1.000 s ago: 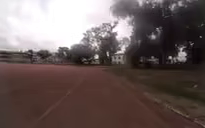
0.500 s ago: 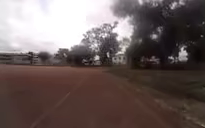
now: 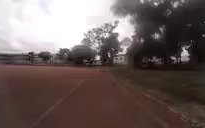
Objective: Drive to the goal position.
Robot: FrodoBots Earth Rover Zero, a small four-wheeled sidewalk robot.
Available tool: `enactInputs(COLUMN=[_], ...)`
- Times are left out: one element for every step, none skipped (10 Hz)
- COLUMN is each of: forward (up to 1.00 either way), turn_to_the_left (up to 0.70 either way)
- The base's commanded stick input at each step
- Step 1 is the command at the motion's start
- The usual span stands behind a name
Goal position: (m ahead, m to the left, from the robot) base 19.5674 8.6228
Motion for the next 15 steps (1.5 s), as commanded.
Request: enactInputs(forward=[0.85,0.85,0.85,0.85,0.85,0.85,0.85,0.85,0.85,0.85,0.85,0.85,0.85,0.85,0.85], turn_to_the_left=[0.00,0.00,0.00,0.00,0.00,0.00,0.00,0.00,0.00,0.00,0.00,0.00,0.00,0.00,0.00])
